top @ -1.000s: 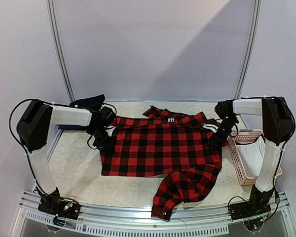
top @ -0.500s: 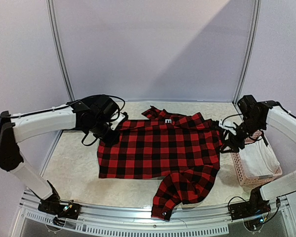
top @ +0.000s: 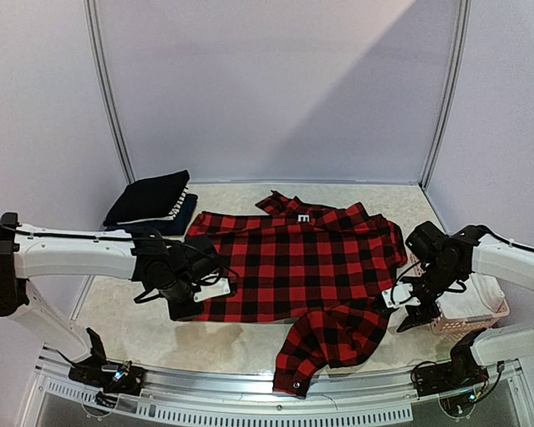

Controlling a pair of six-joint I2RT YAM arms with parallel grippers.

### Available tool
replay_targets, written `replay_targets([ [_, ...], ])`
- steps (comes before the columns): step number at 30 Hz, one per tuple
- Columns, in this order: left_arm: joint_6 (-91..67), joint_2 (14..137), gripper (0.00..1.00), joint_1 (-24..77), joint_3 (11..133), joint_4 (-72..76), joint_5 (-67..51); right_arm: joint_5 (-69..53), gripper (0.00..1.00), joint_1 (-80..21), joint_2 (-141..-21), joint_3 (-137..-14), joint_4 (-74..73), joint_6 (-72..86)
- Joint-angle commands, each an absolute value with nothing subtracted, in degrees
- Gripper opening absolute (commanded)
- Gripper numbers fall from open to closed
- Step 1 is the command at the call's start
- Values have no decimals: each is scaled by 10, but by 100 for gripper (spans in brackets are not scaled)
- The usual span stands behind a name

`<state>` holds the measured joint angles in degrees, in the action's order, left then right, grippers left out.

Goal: Fold and stack the mixed laundry pile
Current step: Fold the 1/3-folded shirt at the center of the board.

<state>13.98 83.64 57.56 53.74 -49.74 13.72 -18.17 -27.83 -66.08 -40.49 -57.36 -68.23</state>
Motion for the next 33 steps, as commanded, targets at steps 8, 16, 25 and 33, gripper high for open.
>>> replay_targets([
  [8, 192, 913, 35, 594, 520, -492, 154, -170, 56, -314, -691, -416, -532, -664],
  [16, 192, 1003, 36, 597, 536, -489, 156, -153, 57, -315, -683, -403, -543, -667],
  [25, 176, 1060, 0, 612, 562, -513, 196, -145, 68, -315, -694, -369, -500, -693],
  [33, 169, 999, 0, 609, 550, -519, 229, -188, 70, -362, -712, -377, -498, -693],
])
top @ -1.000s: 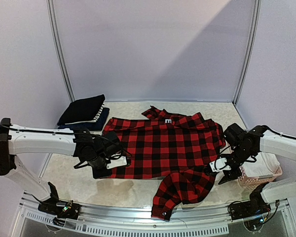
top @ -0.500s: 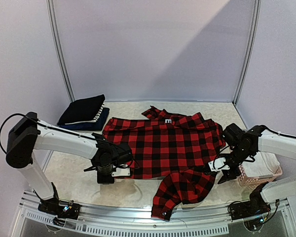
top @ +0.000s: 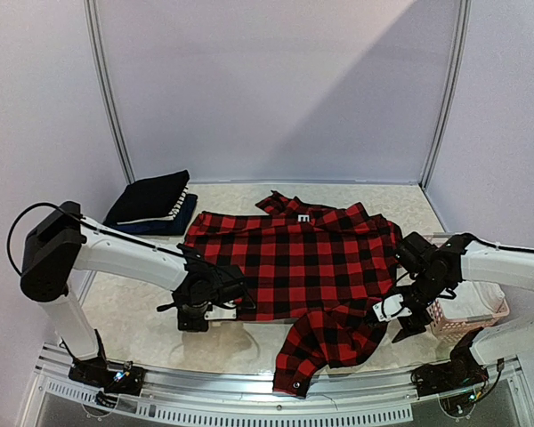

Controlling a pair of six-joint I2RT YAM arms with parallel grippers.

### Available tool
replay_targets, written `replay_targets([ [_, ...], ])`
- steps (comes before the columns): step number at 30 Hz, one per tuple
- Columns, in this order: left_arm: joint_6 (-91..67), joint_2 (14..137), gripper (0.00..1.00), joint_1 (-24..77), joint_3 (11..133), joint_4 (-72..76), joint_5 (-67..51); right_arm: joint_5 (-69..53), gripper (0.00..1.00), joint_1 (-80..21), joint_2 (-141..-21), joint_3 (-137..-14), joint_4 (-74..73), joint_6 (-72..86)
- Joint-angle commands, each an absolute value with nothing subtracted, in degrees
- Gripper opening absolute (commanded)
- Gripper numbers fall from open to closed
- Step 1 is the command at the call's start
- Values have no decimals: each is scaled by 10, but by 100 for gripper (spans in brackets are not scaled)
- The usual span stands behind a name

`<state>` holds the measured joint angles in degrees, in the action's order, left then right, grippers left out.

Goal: Fold and stack the mixed laundry pile
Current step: Fold the 1/3-folded shirt at the center of the board.

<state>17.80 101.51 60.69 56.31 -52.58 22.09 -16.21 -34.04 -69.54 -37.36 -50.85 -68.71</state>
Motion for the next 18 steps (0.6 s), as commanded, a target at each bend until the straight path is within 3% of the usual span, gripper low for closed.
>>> replay_targets([
  [1, 168, 998, 0, 609, 551, -519, 233, -188, 69, -367, -716, -375, -493, -692],
  [8, 164, 1000, 0, 608, 555, -521, 255, -151, 56, -394, -771, -362, -416, -660],
  [10, 164, 997, 0, 608, 555, -520, 257, -141, 48, -393, -782, -361, -400, -651],
  [14, 166, 994, 0, 608, 555, -519, 269, -137, 2, -396, -790, -363, -399, -636],
  [18, 166, 995, 0, 608, 559, -519, 286, -135, 0, -398, -762, -404, -455, -619],
])
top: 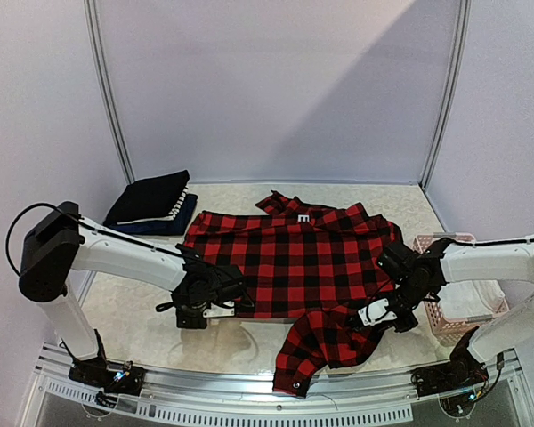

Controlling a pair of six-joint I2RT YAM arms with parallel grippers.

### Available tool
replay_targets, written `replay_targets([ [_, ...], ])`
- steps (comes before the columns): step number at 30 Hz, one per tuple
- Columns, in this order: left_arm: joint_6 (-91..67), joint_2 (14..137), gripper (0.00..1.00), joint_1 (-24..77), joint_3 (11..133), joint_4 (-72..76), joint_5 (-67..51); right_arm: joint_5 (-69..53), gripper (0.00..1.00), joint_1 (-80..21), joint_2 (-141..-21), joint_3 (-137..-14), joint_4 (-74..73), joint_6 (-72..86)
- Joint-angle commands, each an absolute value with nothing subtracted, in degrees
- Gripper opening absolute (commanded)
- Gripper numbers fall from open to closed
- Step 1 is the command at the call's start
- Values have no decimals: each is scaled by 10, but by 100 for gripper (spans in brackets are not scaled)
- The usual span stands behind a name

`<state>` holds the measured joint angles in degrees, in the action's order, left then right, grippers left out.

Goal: Fold and stack the mixed laundry pile
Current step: Fold the 1/3-folded shirt at the center of the board.

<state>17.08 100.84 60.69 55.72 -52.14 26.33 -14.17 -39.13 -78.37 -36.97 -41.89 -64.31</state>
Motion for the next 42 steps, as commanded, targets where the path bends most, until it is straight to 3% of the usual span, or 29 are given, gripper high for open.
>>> replay_targets([
  [1, 165, 993, 0, 608, 562, -520, 291, -134, 0, -398, -738, -419, -471, -617],
  [8, 160, 973, 0, 604, 574, -530, 317, -129, 1, -397, -682, -515, -571, -596],
  [9, 160, 970, 0, 604, 574, -532, 318, -121, 5, -396, -680, -509, -565, -594],
  [12, 161, 966, 0, 603, 573, -531, 324, -120, 29, -396, -677, -476, -556, -605],
  [14, 159, 965, 0, 603, 574, -532, 329, -179, 40, -397, -683, -476, -565, -600],
  [16, 158, 966, 0, 602, 573, -533, 332, -230, 47, -411, -686, -461, -554, -583],
  [25, 159, 969, 0, 600, 569, -530, 336, -195, 75, -485, -724, -380, -452, -552],
  [33, 162, 975, 0, 597, 571, -529, 338, -112, 74, -493, -784, -363, -402, -570],
  [42, 170, 968, 0, 592, 569, -525, 337, -90, 64, -385, -720, -403, -497, -696],
])
